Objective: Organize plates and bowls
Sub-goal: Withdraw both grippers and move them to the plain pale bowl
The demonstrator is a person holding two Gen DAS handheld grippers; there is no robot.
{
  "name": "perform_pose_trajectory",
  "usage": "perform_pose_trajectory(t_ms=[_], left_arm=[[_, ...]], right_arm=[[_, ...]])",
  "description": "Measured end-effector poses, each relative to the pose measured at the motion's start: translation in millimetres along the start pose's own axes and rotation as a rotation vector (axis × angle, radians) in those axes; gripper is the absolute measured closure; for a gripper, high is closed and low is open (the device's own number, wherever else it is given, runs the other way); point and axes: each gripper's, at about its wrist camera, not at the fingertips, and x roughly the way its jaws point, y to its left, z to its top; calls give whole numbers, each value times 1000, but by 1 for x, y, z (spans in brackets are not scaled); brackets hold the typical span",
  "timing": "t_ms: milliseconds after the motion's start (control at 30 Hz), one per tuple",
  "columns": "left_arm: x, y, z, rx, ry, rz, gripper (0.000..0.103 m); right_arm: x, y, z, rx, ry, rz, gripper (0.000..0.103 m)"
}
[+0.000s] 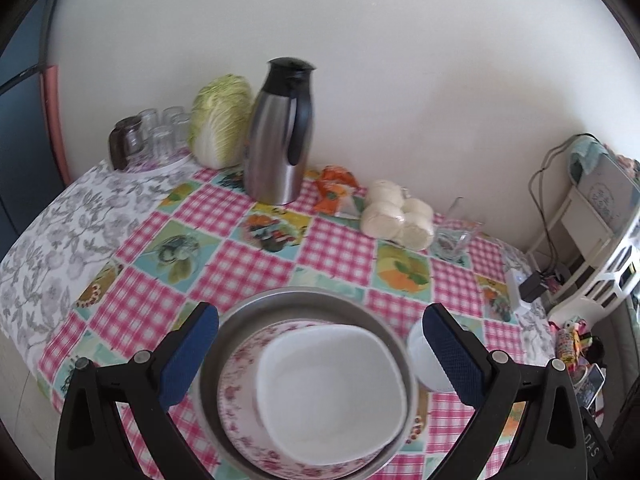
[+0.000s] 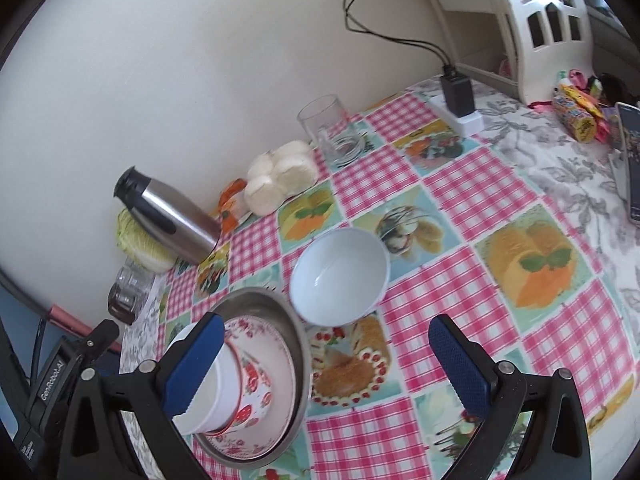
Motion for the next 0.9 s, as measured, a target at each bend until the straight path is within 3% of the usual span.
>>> perform_pose_trajectory(t_ms=[200,467,900], left_arm=[[4,-38,-3,67,-13,-50,1],[28,-83,-8,139,53,-120,1],[74,-127,-27,292,129,-38,2]], right_arm=[[-5,-26,10,48,-23,-16,0],[-2,-56,20,107,-37,-42,0],[35,-78,26,135,1,-79,0]])
